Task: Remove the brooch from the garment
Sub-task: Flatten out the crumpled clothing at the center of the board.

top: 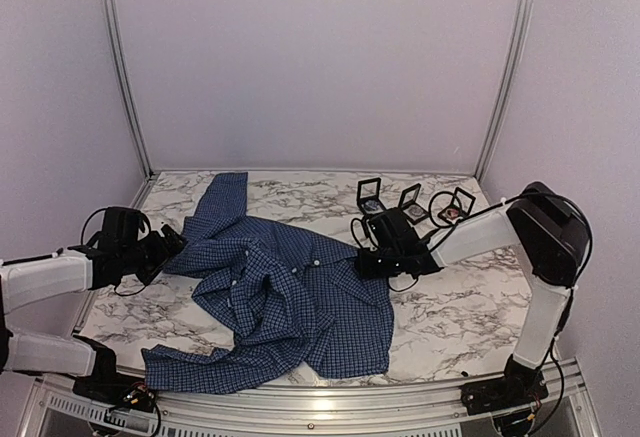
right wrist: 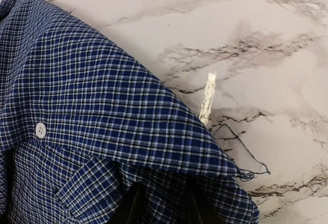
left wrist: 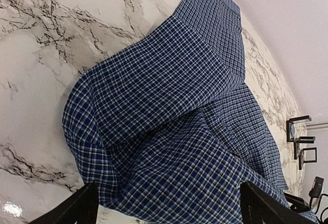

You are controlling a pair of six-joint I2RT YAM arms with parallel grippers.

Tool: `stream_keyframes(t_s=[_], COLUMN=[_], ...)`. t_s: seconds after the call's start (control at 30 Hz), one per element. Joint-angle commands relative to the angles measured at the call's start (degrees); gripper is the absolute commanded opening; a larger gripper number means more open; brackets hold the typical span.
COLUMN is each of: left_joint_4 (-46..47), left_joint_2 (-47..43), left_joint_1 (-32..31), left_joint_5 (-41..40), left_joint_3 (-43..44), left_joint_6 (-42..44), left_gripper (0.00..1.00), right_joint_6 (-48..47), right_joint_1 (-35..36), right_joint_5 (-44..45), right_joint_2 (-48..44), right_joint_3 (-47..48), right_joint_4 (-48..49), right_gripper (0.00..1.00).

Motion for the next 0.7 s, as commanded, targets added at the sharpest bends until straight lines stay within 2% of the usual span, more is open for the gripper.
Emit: stream_keyframes(t_s=[0.0, 0.13, 0.37, 0.43, 0.53, 0.57, 0.67], left_joint_4=[1.51, 4.74, 7.17, 6.99, 6.08, 6.34, 8.75], left_joint_2=[0.07, -0.39, 1.83, 3.01, 4.65, 4.81, 2.78], left_joint_1=[0.05, -1.88, -12.07, -14.36, -15.49, -15.52, -15.57], left_joint_5=[3.97, 5.93, 4.68, 3.46, 2.99, 3.22, 2.89], left_joint_3=[1.66, 1.0, 0.72, 0.35, -0.39, -1.37, -6.01], left_joint_6=[1.82, 0.66, -0.52, 0.1, 0.25, -0.71, -5.15], left_gripper=[0.99, 0.99, 0.97, 0.89, 0.68, 0.6, 0.44], right_joint_6=[3.02, 4.34, 5.23, 5.19, 4.61, 4.44, 3.93], right_joint_1=[0.56, 0.56, -0.67, -1.08, -1.35, -1.37, -1.38], right_joint_5=[1.03, 2.36, 2.84, 2.55, 2.97, 3.06, 3.01], right_joint_2=[-2.51, -5.86, -9.71, -10.53, -11.36, -11.66, -12.27], right_joint_3=[-5.75, -8.87, -11.62, -11.54, -10.73, -10.33, -9.19], right_joint_4=[-6.31, -7.8, -10.35, -10.95, -12.25, -12.63, -13.48], right_gripper=[0.28, 0.27, 0.27, 0.27, 0.27, 0.27, 0.27])
